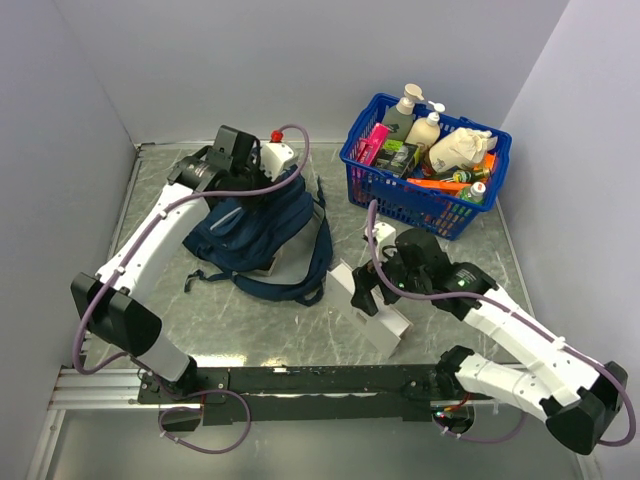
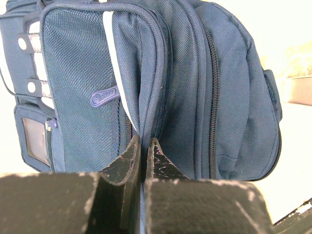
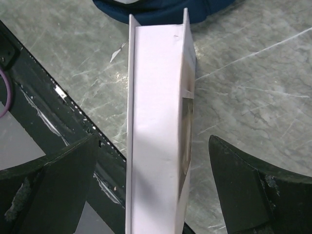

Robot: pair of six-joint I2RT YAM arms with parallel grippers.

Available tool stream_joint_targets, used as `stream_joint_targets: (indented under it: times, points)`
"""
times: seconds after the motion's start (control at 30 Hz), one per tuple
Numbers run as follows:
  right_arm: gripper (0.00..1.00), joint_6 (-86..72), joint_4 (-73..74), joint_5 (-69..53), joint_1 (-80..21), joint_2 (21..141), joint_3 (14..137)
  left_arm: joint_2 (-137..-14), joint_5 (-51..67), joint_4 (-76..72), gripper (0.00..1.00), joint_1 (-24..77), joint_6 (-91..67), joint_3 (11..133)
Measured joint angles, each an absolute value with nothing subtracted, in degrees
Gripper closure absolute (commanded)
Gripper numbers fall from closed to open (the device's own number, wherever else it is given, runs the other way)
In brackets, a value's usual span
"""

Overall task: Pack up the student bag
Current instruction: Pick up the book from the center of the board.

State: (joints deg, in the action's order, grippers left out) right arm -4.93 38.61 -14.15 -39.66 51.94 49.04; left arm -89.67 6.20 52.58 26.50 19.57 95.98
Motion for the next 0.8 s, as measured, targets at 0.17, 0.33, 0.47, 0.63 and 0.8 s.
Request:
stream_joint_targets:
  times: [0.17,0.33,0.47,0.63,0.8]
  points:
    - [0.00,-4.6,38.4,-15.2,-40.0,54.8,49.0,-88.8,6.2,52.4,0.96,26.5,19.5,95.3]
    - [0.01,-4.2,38.5,-14.9,-41.2,58.5,49.1,-87.7,6.2,51.5,0.96,26.5,19.3,94.0]
    - [0.08,-3.5,39.8,-11.3,-44.2,64.0,50.0,-87.4,6.2,51.0,0.96,26.5,19.0,93.4]
    - [0.20,-2.8,43.7,-4.5,-47.8,71.0,54.1,-86.8,6.2,50.2,0.97,26.5,18.7,92.5]
    - [0.62,-3.4,46.5,1.0,-49.0,73.2,57.7,-86.2,6.2,49.6,0.96,26.5,18.7,91.7]
